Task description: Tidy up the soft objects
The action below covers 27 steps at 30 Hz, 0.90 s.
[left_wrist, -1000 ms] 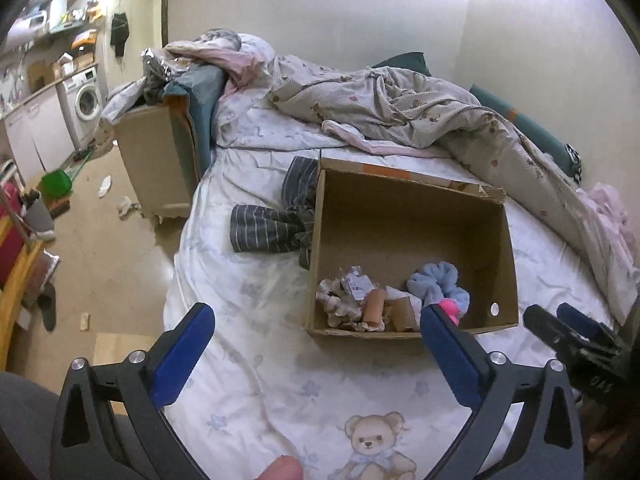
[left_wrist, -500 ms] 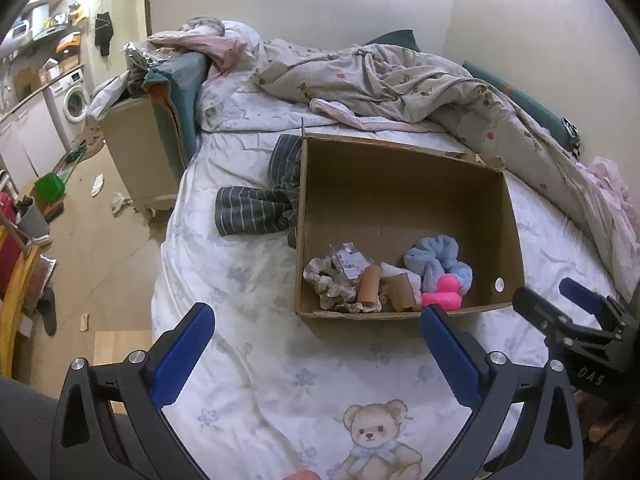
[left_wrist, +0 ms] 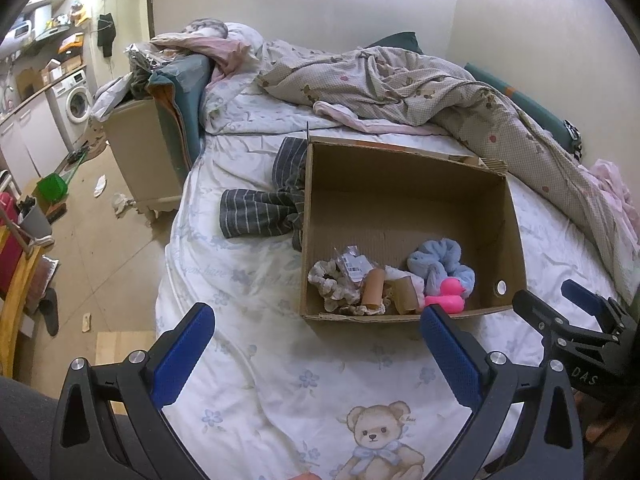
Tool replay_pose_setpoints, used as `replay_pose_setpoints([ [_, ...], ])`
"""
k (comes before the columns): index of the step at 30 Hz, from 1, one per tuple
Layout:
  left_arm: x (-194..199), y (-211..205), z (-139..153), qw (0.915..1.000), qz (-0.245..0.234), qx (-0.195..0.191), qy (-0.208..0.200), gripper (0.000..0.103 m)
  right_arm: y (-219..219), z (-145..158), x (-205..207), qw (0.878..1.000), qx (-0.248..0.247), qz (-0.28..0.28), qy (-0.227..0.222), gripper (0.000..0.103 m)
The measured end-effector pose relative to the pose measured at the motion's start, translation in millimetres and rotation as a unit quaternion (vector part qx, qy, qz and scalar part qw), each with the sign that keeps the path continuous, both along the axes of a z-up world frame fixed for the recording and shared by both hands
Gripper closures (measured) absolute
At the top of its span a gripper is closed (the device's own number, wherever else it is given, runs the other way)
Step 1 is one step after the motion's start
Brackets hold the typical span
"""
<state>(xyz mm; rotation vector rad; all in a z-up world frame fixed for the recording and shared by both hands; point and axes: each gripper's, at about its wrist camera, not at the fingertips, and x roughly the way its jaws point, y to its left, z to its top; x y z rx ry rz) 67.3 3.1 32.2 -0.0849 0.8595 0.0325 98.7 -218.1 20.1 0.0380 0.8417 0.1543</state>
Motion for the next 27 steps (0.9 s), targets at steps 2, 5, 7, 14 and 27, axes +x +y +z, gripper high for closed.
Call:
replay_pose_setpoints([
  [2,-0.2,0.6,1.3,1.0000,0.001,0.000,-0.002,0.000,-0.8,-0.6,0.2,1.000,0.006,0.001,0.002,0.000],
  [5,-0.3,2.1,2.5,1.0000,0.004,0.001,-0.003,0.000,-1.0,-1.2,1.0,1.000,0.006,0.002,0.002,0.000],
  [7,-0.8,2.6,3.2,1.0000,0.004,0.003,-0.004,0.000,-1.4,-1.3,0.6,1.000,0.010,0.002,0.002,0.000],
  [14,-0.1,3.6,1.7,1.0000,0.006,0.004,-0.001,0.000,-2.6,0.7,-0.5,1.000,0.013,0.006,-0.001,0.000],
  [27,-0.2,4.0,1.1,1.0000,0.004,0.002,-0.001,0.000,-2.2,2.2,-0.3,1.000,0.016,0.007,-0.002,0.000],
])
